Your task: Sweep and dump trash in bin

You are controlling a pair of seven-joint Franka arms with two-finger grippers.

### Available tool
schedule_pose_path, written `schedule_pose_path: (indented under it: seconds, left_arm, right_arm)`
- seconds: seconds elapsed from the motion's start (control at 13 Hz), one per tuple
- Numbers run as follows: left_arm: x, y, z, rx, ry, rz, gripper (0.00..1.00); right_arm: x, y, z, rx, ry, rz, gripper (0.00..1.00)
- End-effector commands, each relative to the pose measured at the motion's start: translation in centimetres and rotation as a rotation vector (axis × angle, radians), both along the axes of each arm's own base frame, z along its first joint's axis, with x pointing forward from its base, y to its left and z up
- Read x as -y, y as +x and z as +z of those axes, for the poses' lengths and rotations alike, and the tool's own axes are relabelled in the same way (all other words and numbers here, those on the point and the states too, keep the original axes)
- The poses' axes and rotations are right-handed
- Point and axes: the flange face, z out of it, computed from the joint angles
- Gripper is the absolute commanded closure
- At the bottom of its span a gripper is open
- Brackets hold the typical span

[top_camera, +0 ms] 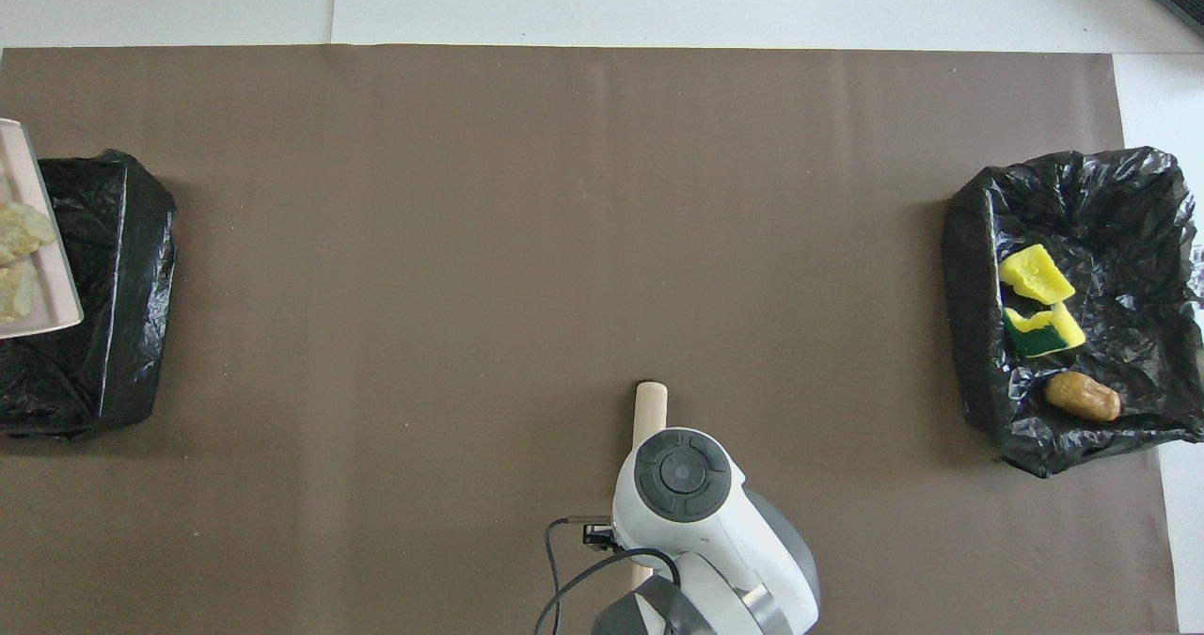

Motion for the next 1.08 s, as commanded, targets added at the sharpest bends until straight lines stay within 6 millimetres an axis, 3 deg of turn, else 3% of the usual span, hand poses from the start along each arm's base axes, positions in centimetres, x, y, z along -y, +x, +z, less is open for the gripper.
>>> schedule_pose_path:
  seconds: [0.0, 0.08, 0.46, 0.69, 1.0]
  left_arm:
    - [-1.3, 0.5, 0.2, 0.003, 0.070, -0.014, 1.00]
    - [-2.2, 0.1, -0.3, -0.022, 0.107, -0.010, 1.00]
    - [-1.7, -0.7, -1.3, -0.114, 0.276, -0.008, 1.00]
    - [-1.3, -0.7, -0.8, -0.171, 0.373, -0.002, 1.00]
    - [0.3, -0.3, 0.3, -0.202, 0.503, 0.020, 1.00]
  right_arm:
    - [0.8, 3.8, 2.8, 0.050, 0.049, -0.021, 0.00]
    - [1.9, 5.4, 4.1, 0.081, 0.054, -0.023, 0.00]
    - [7.0, 11.3, 10.3, 0.186, 0.062, 0.013, 0.00]
    - [9.3, 13.5, 13.5, 0.235, 0.031, -0.006, 0.00]
    - [13.3, 16.1, 19.7, 0.253, 0.034, -0.080, 0.00]
